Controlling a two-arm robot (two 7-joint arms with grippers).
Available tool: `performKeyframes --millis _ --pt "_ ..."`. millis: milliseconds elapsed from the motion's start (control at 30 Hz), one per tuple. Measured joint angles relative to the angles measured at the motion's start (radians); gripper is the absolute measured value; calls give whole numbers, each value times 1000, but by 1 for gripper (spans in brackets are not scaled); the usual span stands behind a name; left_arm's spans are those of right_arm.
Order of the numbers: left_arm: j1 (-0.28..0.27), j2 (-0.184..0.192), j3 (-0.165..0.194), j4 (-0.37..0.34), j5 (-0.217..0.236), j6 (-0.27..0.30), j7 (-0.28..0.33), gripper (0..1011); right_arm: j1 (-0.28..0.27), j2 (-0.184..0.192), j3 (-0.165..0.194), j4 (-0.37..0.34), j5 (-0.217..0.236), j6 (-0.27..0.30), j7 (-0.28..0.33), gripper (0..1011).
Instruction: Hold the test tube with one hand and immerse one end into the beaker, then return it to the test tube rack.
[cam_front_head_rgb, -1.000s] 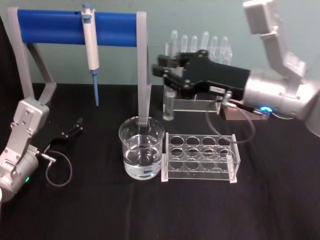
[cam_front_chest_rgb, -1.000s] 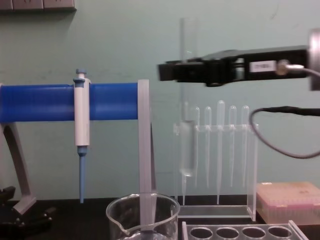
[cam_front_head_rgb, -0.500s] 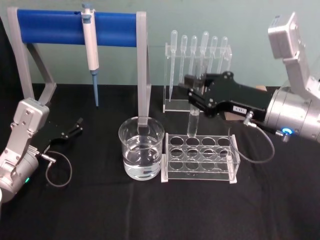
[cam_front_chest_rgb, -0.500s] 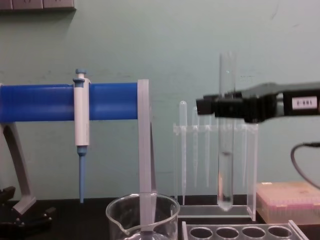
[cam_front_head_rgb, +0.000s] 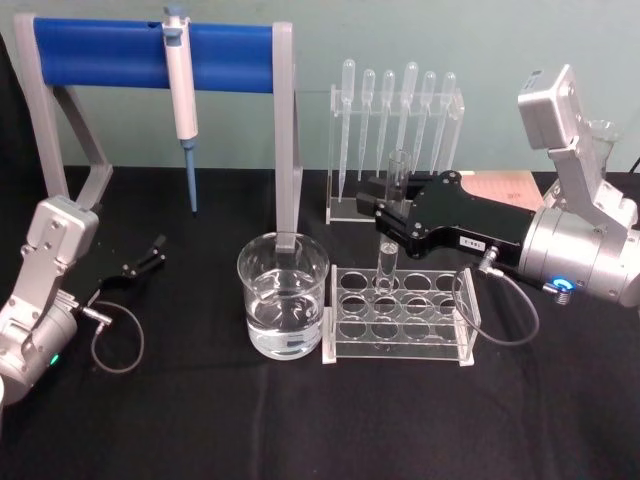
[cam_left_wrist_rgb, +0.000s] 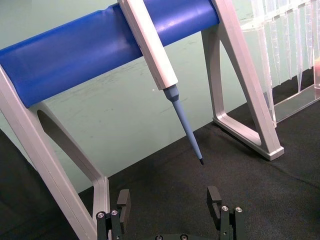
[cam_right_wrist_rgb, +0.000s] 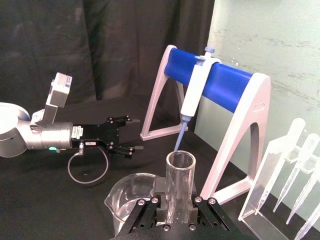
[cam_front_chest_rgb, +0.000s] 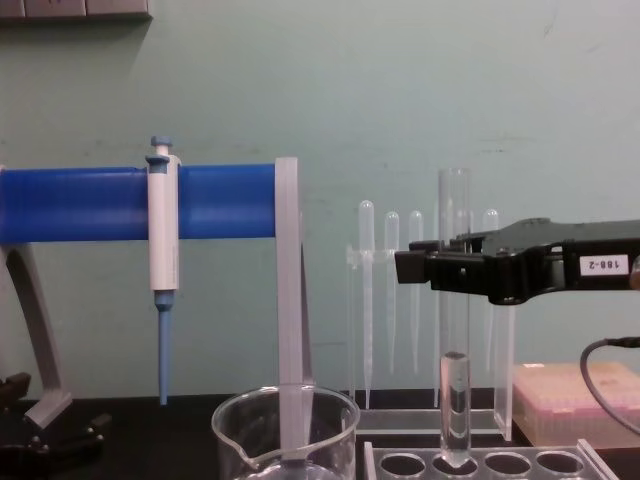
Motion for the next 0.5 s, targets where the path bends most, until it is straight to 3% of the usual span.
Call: performKeyframes --millis 500 --pt "0 0 0 0 0 0 0 1000 -17 -13 2 22 -15 -14 11 225"
